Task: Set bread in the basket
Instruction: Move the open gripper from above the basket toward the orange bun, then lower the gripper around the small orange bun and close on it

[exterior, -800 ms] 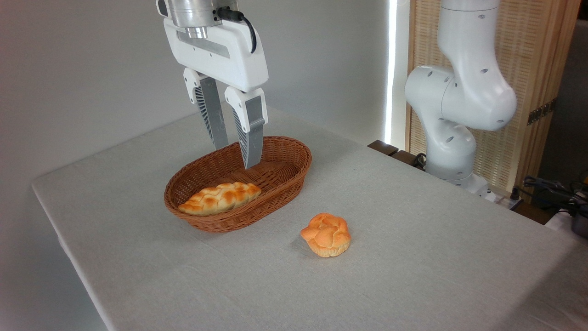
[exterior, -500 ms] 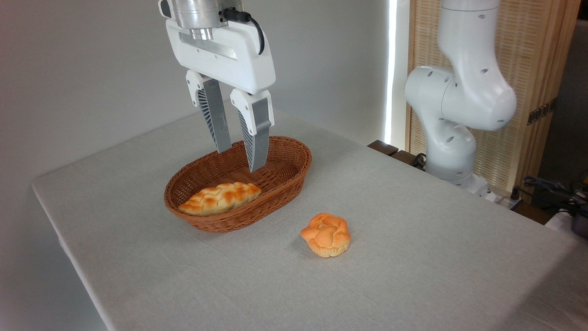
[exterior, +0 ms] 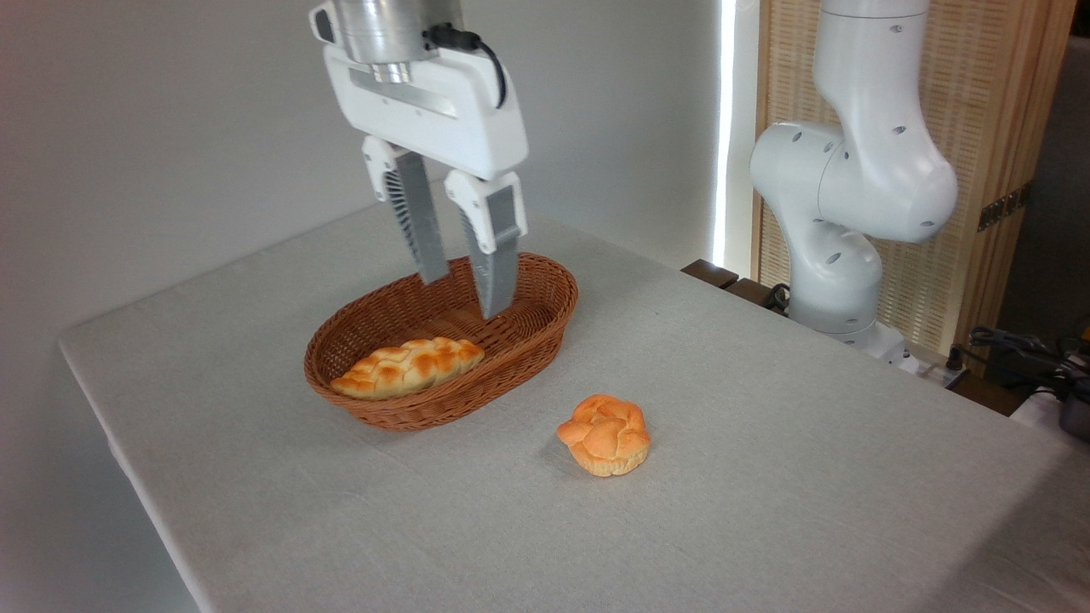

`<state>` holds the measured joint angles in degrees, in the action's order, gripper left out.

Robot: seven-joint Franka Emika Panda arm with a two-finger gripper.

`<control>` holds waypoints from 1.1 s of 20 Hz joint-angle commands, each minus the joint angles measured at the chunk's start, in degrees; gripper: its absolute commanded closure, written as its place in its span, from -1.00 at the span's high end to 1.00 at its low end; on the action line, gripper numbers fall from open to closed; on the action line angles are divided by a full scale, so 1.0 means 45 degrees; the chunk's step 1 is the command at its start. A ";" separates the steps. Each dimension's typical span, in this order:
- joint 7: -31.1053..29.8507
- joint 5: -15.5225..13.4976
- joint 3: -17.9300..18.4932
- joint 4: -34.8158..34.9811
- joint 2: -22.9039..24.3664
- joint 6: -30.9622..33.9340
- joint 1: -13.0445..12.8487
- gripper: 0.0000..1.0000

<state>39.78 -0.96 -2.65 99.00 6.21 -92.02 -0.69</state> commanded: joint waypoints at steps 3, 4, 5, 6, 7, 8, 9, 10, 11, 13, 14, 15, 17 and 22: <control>0.0300 0.0136 0.0120 0.3877 0.2722 -0.0900 -0.0217 1.00; 0.0417 0.0194 0.0101 0.4324 0.2877 -0.0958 -0.0217 1.00; 0.0572 0.0524 0.0120 0.4831 0.3149 -0.0977 -0.0198 1.00; 0.0651 0.0894 0.0159 0.5068 0.3249 -0.1036 -0.0198 1.00; 0.0749 0.1091 0.0275 0.5244 0.3250 -0.1152 -0.0198 1.00; 0.0827 0.1093 0.0392 0.5440 0.3288 -0.1482 -0.0178 1.00; 0.0828 0.1093 0.0432 0.5712 0.3289 -0.1775 -0.0178 1.00; 0.0847 0.1113 0.0626 0.6179 0.3308 -0.2242 -0.0178 1.00; 0.0867 0.1113 0.0821 0.6783 0.3405 -0.2827 -0.0178 1.00; 0.0848 0.1113 0.0960 0.7995 0.3465 -0.4116 -0.0178 1.00; 0.0828 0.1113 0.0940 0.8251 0.3445 -0.4490 -0.0198 1.00; 0.0828 0.1113 0.0940 0.8389 0.3387 -0.4648 -0.0217 1.00; 0.0809 0.1113 0.0940 0.8701 0.3328 -0.5173 -0.0217 1.00; 0.0789 0.1113 0.0940 0.9814 0.3309 -0.6696 -0.0276 1.00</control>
<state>42.60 3.36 1.07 139.27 19.88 -117.71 -1.35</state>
